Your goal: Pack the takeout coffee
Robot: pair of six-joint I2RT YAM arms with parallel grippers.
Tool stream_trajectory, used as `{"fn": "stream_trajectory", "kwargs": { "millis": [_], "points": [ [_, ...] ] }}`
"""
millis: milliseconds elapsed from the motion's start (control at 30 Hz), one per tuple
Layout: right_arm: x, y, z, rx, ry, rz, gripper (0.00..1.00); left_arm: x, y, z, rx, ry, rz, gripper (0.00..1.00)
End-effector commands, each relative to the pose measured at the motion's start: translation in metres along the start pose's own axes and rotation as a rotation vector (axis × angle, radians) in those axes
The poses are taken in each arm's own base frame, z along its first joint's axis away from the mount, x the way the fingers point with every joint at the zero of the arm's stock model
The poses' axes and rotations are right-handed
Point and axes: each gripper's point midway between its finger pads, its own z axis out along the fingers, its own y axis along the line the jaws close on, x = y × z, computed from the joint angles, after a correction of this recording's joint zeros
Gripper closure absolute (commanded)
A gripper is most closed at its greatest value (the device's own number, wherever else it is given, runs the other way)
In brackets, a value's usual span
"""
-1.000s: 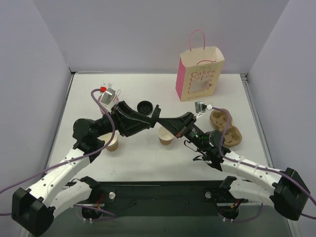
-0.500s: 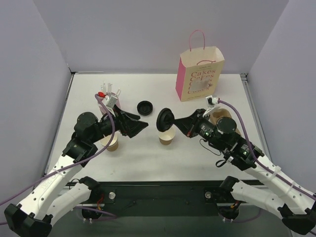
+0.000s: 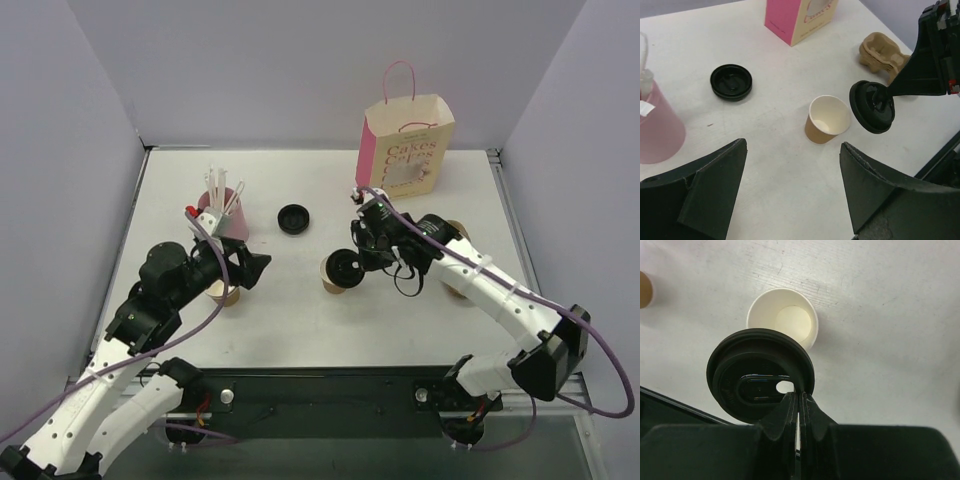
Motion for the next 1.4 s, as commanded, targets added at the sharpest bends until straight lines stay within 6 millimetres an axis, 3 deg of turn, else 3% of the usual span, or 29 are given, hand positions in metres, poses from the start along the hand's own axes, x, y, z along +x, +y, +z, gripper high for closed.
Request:
{"fn": "stream_trajectory", "kwargs": {
  "millis": [0, 167, 433, 900, 1367],
  "points": [
    [-0.007, -0.012, 0.004, 0.091, 0.069, -0.081, 1.00, -0.016, 0.021, -0.017, -0.122, -0.074, 0.061, 0.15],
    [-0.017, -0.012, 0.032, 0.146, 0.141, -0.129, 1.00, -0.026, 0.031, -0.033, -0.198, -0.143, 0.057, 0.15],
    [-0.016, -0.010, 0.053, 0.164, 0.221, -0.160, 1.00, -0.026, 0.031, -0.034, -0.200, -0.147, 0.054, 0.16],
    [-0.006, -0.015, 0.075, 0.206, 0.293, -0.180, 1.00, -0.026, 0.030, -0.035, -0.194, -0.152, 0.050, 0.16],
    [0.003, -0.016, 0.083, 0.218, 0.310, -0.155, 1.00, -0.024, 0.031, -0.035, -0.196, -0.145, 0.048, 0.16]
  ]
}}
